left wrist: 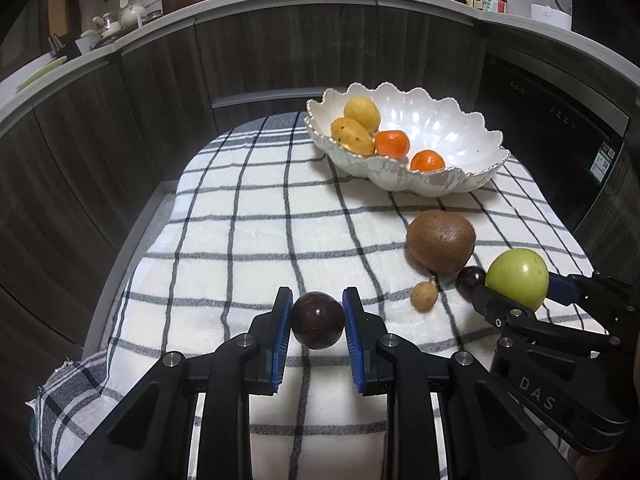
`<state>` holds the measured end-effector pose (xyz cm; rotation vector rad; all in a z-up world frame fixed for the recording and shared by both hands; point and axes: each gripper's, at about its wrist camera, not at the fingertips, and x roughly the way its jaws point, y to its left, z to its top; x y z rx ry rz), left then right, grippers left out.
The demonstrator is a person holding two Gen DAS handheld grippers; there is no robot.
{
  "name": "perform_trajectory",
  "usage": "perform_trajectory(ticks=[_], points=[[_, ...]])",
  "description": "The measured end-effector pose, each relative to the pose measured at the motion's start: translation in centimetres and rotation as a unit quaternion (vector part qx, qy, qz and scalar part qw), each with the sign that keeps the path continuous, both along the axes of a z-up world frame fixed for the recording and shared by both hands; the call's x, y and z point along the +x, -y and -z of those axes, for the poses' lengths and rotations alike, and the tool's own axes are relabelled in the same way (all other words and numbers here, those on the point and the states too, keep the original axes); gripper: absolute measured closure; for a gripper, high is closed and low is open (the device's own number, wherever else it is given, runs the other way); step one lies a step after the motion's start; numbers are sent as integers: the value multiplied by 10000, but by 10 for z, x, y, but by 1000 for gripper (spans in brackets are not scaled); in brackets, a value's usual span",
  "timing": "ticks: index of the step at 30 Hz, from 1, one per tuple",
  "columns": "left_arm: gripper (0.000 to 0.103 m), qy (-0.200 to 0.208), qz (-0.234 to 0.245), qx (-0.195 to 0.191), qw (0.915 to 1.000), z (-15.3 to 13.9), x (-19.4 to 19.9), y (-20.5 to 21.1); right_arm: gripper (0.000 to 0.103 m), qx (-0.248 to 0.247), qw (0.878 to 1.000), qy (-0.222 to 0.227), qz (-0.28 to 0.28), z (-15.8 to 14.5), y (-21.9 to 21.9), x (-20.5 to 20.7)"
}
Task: Organize fruits
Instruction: 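Carry the plum with the left gripper while the right gripper carries the apple over the bowl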
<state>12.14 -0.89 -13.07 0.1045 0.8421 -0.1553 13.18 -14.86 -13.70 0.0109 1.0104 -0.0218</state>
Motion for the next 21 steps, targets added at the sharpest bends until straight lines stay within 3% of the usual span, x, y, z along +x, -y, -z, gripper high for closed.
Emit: perform_trajectory(ticks=[21], points=[[77,426,9,-44,9991,-42,44,33,54,55,9976,668,166,-55,34,31]])
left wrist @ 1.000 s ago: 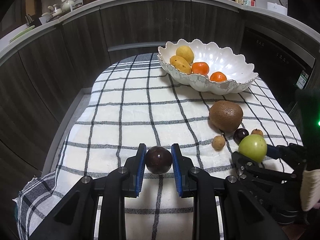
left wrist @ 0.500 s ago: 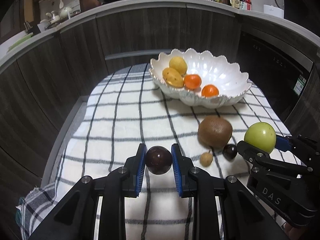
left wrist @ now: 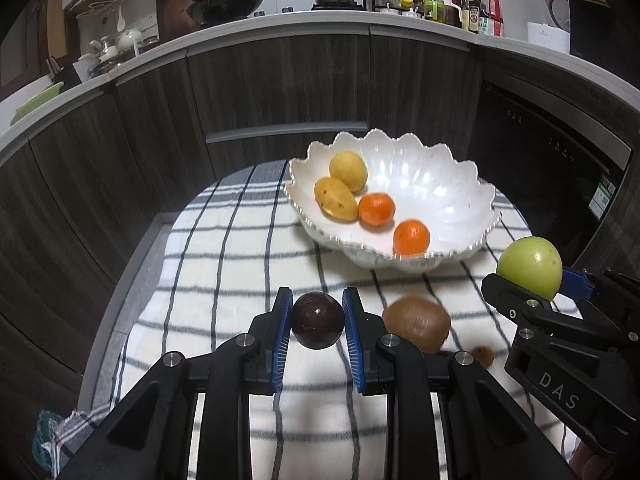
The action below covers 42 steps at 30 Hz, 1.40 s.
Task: Organize fruits
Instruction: 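Carry the plum with the left gripper while the right gripper carries the apple over the bowl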
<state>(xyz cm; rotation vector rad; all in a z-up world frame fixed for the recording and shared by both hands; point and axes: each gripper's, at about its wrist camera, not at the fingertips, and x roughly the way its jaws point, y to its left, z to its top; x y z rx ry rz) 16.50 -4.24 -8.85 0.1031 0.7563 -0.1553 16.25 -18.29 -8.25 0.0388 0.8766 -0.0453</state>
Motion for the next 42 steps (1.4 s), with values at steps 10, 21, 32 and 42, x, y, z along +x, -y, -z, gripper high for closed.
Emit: perform_trajectory(ticks=[10,21,32,42], points=[[77,134,44,-58,9999,-12,46,17,54,33,9996,259,107,-14,16,35],[77,295,63,-122,9995,-14,92,27,54,-16,9987,458,235,-18,33,78],[77,230,127,-130,9996,0,126,34,54,-33,9985,457,288,-1,39,107],[77,134,206,-141,9996,16,143,44,54,58,9986,418,315,14,48,125]])
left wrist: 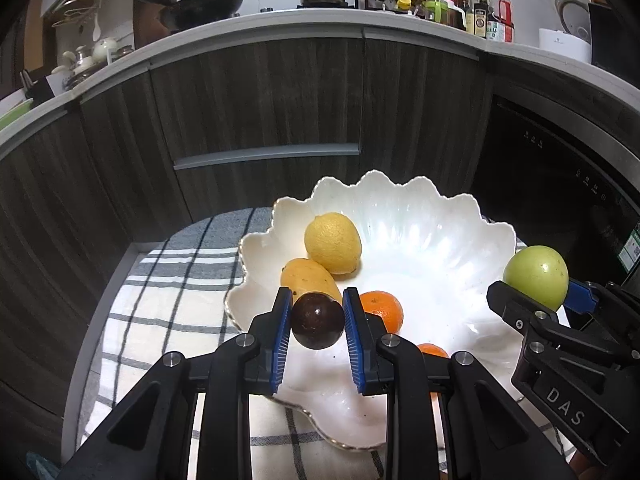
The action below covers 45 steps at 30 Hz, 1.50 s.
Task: Organize fruits
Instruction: 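Carry the plum with the left gripper while the right gripper carries the apple over the bowl, then open the left gripper over the bowl while the right gripper releases the apple, then withdraw both open grippers from the bowl toward the longans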
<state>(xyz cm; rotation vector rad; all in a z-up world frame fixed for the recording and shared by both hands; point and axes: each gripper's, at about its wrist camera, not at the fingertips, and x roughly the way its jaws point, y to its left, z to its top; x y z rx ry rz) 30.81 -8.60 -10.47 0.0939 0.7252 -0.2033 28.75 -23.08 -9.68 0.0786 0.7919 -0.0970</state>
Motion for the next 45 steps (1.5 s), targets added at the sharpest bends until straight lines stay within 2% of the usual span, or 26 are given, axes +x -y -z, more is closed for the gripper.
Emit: perform_trajectory(ticks=[7,12,13,15,16,19,21,23,27,30,45], points=[[76,-152,54,-14,9999,9,4,4,54,24,10000,-82,-11,9,3,4],[42,-50,-69,113,9999,7,2,1,52,14,10000,-73,36,9,4,3],[40,-32,-88,152,9998,6,1,1,48,24,10000,-42,54,8,4,3],[37,-39,-105,216,9997,5,1,-1,25,-65,9999,51,141,4,5,0],[36,-39,-110,223,9997,4,1,-2,22,-108,9997,111,173,1,5,-1],[31,-9,-183,235,9996,0,-1,-6,18,-253,9991,206,265,-5,4,-4],[21,35,-259,237,9994,-4,-4,-9,18,-265,9990,212,304,-8,5,-5],[17,92,-317,235,9992,-9,-8,-12,18,-257,9990,217,307,-10,5,-7],[16,143,-314,252,9991,-20,-18,-16,18,-306,9988,246,308,-18,3,-14],[12,187,-350,217,9990,-28,-27,-20,18,-340,9984,314,331,-28,1,-22],[12,361,-329,213,9986,-58,-85,-29,18,-429,9978,406,291,-58,-8,-74]])
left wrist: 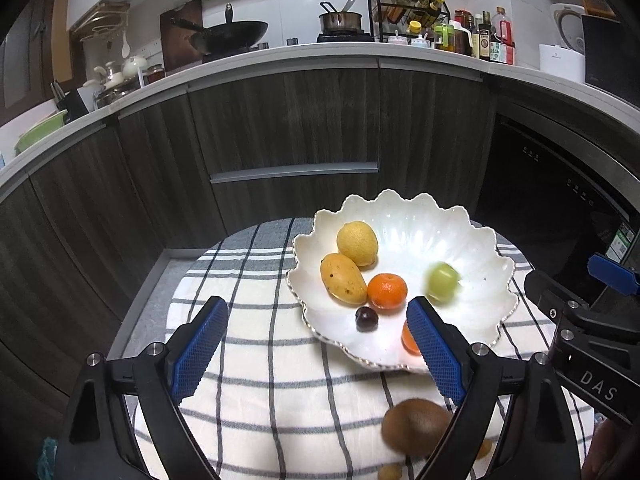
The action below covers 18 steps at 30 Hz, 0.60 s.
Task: Organize fruits
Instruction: 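Withdraw both open grippers from the bowl toward the longans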
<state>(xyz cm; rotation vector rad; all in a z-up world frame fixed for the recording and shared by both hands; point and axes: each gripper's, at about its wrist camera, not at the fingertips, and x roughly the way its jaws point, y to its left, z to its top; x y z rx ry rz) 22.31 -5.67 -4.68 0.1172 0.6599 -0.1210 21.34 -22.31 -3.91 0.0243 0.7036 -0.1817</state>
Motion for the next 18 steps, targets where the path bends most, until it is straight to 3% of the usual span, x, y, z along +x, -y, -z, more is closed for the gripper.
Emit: perform_trajectory(ticks=[18], points=[[12,-122,31,152,9998,17,-45,-4,18,-127,9997,-194,-90,10,-4,-49]])
